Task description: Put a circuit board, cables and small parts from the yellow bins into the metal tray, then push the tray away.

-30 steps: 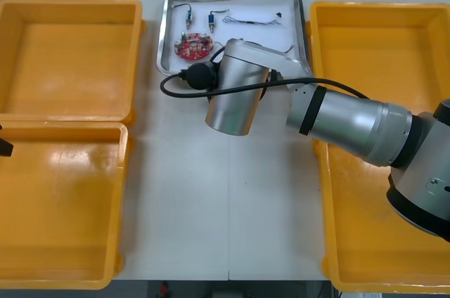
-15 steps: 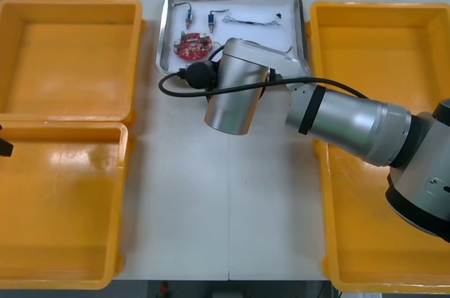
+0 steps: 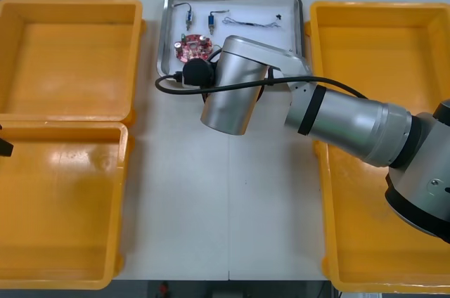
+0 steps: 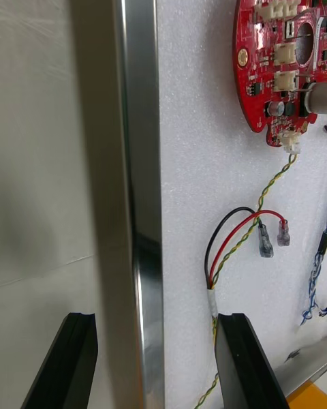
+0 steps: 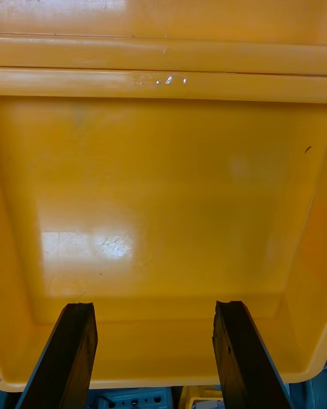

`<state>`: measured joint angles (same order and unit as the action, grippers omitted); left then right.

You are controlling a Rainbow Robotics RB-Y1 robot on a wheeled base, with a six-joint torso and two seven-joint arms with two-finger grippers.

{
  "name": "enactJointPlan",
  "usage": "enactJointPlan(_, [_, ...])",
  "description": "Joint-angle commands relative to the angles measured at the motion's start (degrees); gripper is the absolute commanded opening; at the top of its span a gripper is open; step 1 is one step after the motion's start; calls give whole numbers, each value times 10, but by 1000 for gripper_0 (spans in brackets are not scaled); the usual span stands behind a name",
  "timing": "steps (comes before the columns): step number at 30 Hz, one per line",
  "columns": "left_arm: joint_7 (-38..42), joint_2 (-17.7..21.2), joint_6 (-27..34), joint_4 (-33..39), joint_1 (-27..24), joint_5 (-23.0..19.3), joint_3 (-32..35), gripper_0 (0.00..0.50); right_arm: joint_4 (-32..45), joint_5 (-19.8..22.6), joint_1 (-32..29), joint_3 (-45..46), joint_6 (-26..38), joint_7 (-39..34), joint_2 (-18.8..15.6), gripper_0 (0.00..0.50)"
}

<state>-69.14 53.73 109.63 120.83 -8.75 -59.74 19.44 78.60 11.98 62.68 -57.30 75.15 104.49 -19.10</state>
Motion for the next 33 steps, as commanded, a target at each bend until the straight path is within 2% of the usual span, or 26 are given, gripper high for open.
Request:
enactJointPlan(1, [-30,27,4,13,9,5,17,500,84,6,-28,56,42,-1,15,500])
enactJointPlan(11, [-30,27,4,13,9,5,17,500,243,6,-116,134,184,-9,18,500])
enactJointPlan(21, [-30,27,4,13,9,5,17,500,392,7,-217,277,348,-29,17,500])
enactJointPlan(26, [-30,27,4,13,9,5,17,500,461,20,-256,345,348,-91,17,500])
enactJointPlan(33, [-30,27,4,13,9,5,17,500,519,30,-315,433,348,-183,6,500])
